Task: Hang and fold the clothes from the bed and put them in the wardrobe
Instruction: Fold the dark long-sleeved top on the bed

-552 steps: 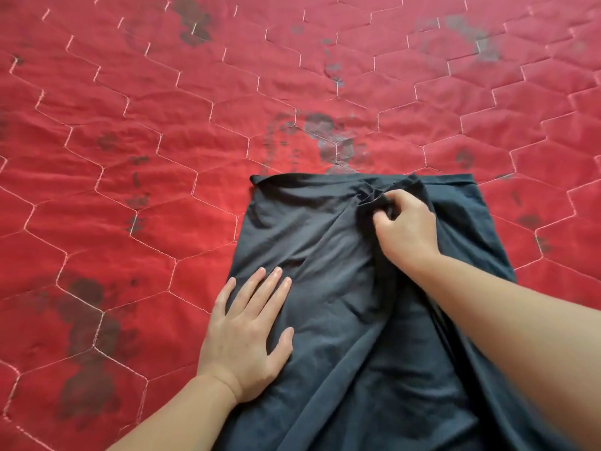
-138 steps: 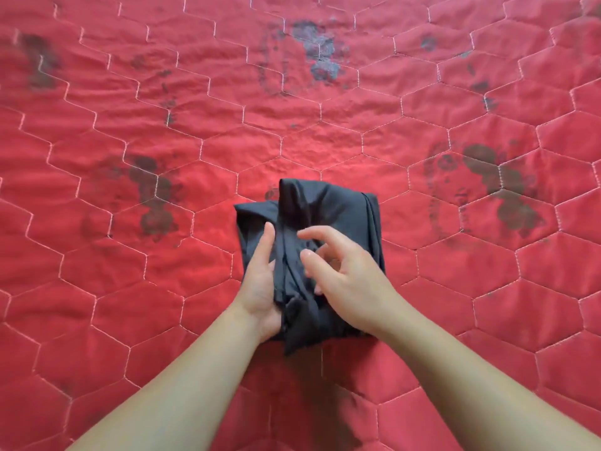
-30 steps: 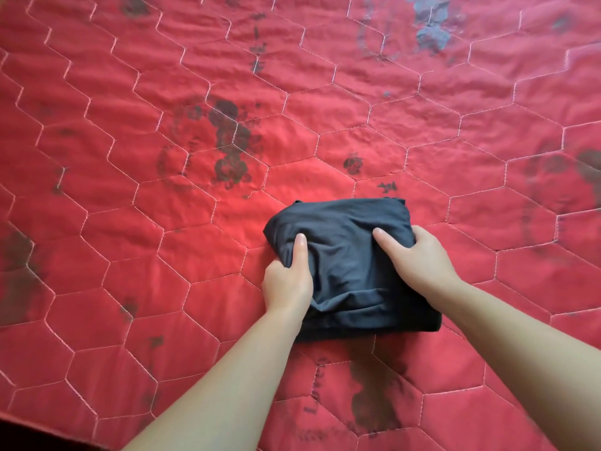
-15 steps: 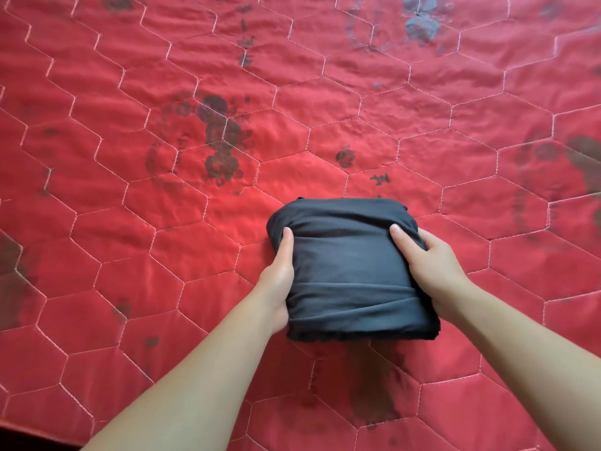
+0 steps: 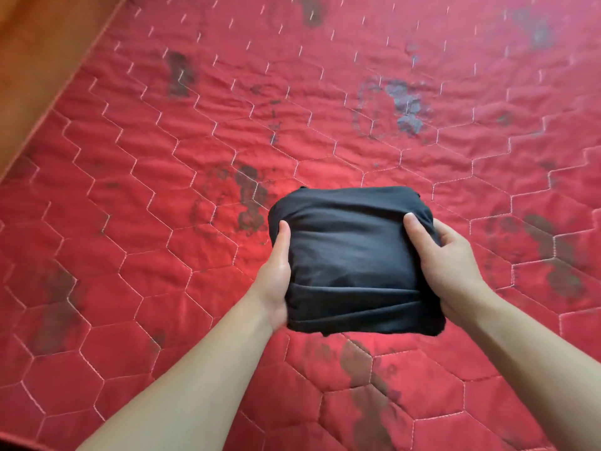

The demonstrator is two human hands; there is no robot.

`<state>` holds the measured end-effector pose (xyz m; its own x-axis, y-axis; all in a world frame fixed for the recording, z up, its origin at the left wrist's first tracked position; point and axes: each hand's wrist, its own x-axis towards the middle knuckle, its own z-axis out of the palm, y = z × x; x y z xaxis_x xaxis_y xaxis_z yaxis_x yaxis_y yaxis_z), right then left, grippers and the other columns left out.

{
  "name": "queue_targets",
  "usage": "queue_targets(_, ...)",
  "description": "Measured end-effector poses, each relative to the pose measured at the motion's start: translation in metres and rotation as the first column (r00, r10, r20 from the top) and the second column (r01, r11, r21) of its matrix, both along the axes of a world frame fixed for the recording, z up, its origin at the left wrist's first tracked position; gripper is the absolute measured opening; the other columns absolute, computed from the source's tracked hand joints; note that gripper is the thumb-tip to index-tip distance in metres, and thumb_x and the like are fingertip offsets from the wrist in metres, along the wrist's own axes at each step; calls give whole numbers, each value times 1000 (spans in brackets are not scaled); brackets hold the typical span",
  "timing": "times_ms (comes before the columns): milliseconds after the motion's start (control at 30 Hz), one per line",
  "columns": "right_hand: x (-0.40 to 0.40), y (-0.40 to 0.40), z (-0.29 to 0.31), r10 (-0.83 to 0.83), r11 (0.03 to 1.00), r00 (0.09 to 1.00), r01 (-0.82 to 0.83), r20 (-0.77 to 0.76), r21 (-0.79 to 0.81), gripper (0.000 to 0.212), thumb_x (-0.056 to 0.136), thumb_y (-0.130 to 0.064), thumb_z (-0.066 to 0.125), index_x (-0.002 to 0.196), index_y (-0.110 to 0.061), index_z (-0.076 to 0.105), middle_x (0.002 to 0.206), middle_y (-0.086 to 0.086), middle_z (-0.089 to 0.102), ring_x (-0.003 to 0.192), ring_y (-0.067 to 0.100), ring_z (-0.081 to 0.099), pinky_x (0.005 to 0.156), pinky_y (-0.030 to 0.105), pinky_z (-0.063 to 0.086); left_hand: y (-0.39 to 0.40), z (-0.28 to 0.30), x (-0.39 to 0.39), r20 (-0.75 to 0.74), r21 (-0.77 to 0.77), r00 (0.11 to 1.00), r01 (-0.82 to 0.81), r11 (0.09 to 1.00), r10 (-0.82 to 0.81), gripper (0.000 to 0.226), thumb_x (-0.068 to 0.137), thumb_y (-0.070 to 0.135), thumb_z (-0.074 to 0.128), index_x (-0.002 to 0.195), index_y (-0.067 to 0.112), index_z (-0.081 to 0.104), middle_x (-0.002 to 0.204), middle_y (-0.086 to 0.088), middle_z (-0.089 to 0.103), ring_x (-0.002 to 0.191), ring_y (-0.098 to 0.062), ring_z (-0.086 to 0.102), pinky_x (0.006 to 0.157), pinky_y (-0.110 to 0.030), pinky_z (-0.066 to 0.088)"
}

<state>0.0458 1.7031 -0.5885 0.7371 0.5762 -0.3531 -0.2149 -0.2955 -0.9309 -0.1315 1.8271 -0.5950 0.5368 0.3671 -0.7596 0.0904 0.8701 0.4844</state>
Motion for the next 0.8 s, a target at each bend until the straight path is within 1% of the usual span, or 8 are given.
queue_targets(167, 8, 46, 119, 15, 996, 997, -21, 74, 84, 16, 85, -47, 67, 90, -34, 74, 87, -13, 75, 76, 0, 68, 62, 13, 52, 42, 112, 5, 21, 139, 999, -32, 990, 29, 83, 67, 77, 53, 123, 18, 66, 119, -11, 70, 108, -28, 68, 95, -43, 51)
queue_targets(267, 6, 73, 201, 23, 990, 991, -41, 131, 138, 17, 86, -44, 68, 88, -28, 74, 82, -13, 75, 72, 1, 67, 59, 15, 52, 63, 190, 1, 23, 248, 996, -86, 965, 83, 74, 73, 74, 56, 112, 14, 71, 107, -12, 74, 97, -30, 72, 85, -45, 57)
queue_targets(367, -4, 90, 272, 46, 980, 985, -77, 168, 183, 20, 85, -44, 68, 88, -25, 73, 83, -9, 75, 72, 5, 68, 63, 23, 55, 76, 256, -13, 46, 317, 991, -134, 939, 126, 66, 80, 73, 54, 95, 14, 79, 97, -12, 76, 86, -31, 74, 67, -44, 60)
queue_targets(567, -52, 92, 363, 138, 939, 965, -200, 224, 280, 19, 86, -43, 67, 81, -25, 73, 75, -11, 74, 64, 1, 68, 52, 15, 51, 62, 346, -71, 44, 424, 957, -277, 862, 286, 76, 77, 76, 56, 118, 14, 67, 103, -12, 75, 90, -32, 73, 77, -47, 59)
queue_targets(600, -64, 88, 374, 171, 929, 959, -234, 226, 288, 20, 86, -42, 67, 80, -24, 73, 73, -11, 74, 63, 1, 67, 51, 16, 51, 51, 359, -86, 34, 447, 943, -310, 839, 331, 75, 77, 76, 56, 118, 13, 67, 101, -11, 75, 87, -32, 73, 75, -46, 59)
queue_targets(700, -116, 75, 403, 289, 879, 928, -354, 235, 319, 23, 86, -41, 66, 79, -20, 72, 69, -9, 72, 60, 1, 66, 50, 17, 51, 9, 397, -150, -7, 522, 880, -403, 752, 475, 64, 79, 73, 58, 102, 15, 68, 81, -5, 77, 71, -26, 74, 51, -36, 58)
queue_targets(733, -137, 69, 413, 328, 857, 914, -395, 239, 332, 23, 86, -42, 66, 78, -21, 72, 69, -8, 73, 60, 2, 66, 50, 17, 52, -8, 411, -174, -11, 540, 853, -434, 722, 521, 62, 79, 73, 57, 100, 16, 68, 80, -5, 77, 70, -26, 74, 51, -36, 58)
queue_targets(800, -182, 57, 431, 411, 801, 878, -476, 244, 362, 21, 85, -44, 66, 79, -26, 73, 71, -9, 73, 62, 1, 67, 49, 16, 51, -42, 439, -222, -24, 553, 797, -492, 672, 604, 68, 78, 75, 56, 109, 16, 67, 96, -10, 76, 82, -33, 74, 69, -47, 61)
